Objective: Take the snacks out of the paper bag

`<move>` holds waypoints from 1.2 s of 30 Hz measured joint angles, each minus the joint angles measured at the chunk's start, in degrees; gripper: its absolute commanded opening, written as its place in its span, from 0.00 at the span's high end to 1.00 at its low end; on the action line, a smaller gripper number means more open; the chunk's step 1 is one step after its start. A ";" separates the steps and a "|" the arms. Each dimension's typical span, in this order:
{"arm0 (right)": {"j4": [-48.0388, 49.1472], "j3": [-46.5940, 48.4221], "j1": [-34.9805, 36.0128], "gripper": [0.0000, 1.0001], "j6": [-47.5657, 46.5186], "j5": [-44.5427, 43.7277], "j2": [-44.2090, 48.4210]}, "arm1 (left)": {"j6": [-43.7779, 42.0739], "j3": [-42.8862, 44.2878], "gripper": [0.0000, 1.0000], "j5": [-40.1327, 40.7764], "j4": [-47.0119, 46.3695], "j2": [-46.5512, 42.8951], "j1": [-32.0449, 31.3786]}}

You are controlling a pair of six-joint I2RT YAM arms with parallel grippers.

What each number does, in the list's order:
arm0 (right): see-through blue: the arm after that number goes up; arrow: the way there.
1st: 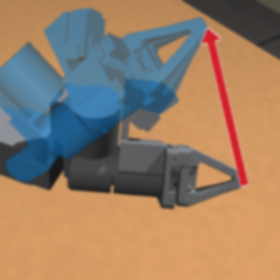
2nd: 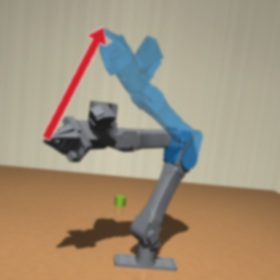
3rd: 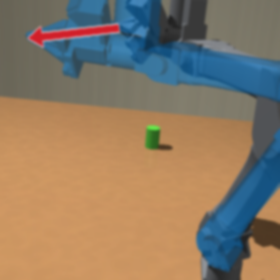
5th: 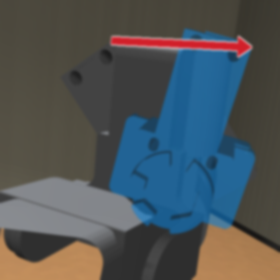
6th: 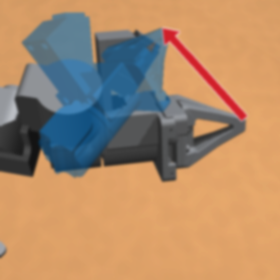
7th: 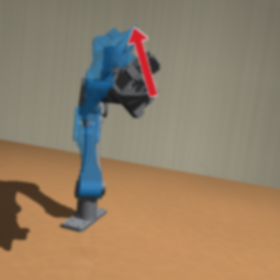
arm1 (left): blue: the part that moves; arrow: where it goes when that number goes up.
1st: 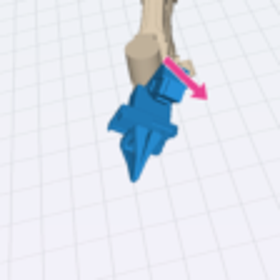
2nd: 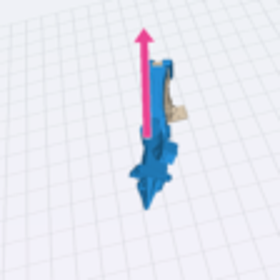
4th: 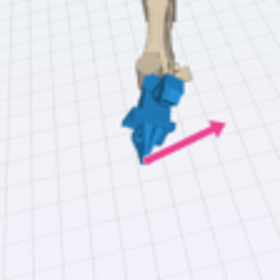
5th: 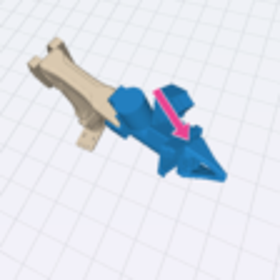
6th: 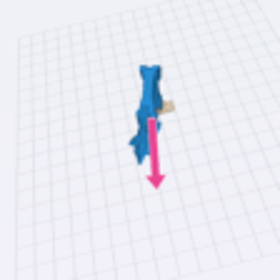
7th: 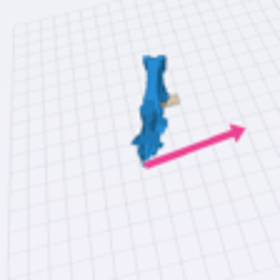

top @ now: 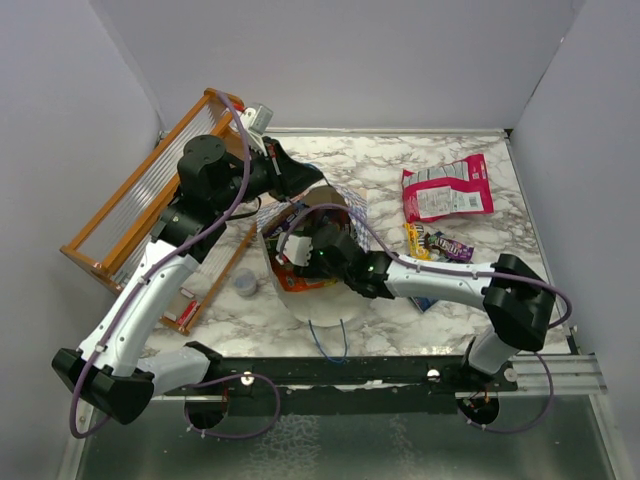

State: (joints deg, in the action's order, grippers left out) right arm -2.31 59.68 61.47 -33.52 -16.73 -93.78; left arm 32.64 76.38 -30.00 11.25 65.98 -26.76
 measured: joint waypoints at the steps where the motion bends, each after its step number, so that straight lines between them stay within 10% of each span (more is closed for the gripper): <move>1: 0.76 0.00 -0.72 0.35 -0.02 0.02 0.02 | 0.02 0.00 1.00 0.00 0.02 -0.09 0.00; 11: 3.72 2.34 -3.41 0.38 -0.68 1.27 -4.31 | 0.11 -0.57 1.00 -0.37 -0.17 -0.26 0.00; 22: 4.92 2.71 -3.41 0.76 -0.15 2.60 -7.58 | 0.09 -0.57 1.00 -0.39 -0.17 -0.28 0.00; 36: 5.29 -0.31 -3.45 0.24 2.40 7.39 5.70 | -0.22 -0.57 1.00 -0.37 -0.02 -0.28 0.00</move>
State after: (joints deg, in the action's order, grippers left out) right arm 2.98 59.37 58.02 -31.11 -9.34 -88.07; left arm 32.42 75.81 -30.37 11.22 65.69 -26.76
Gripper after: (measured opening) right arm 0.613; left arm 0.018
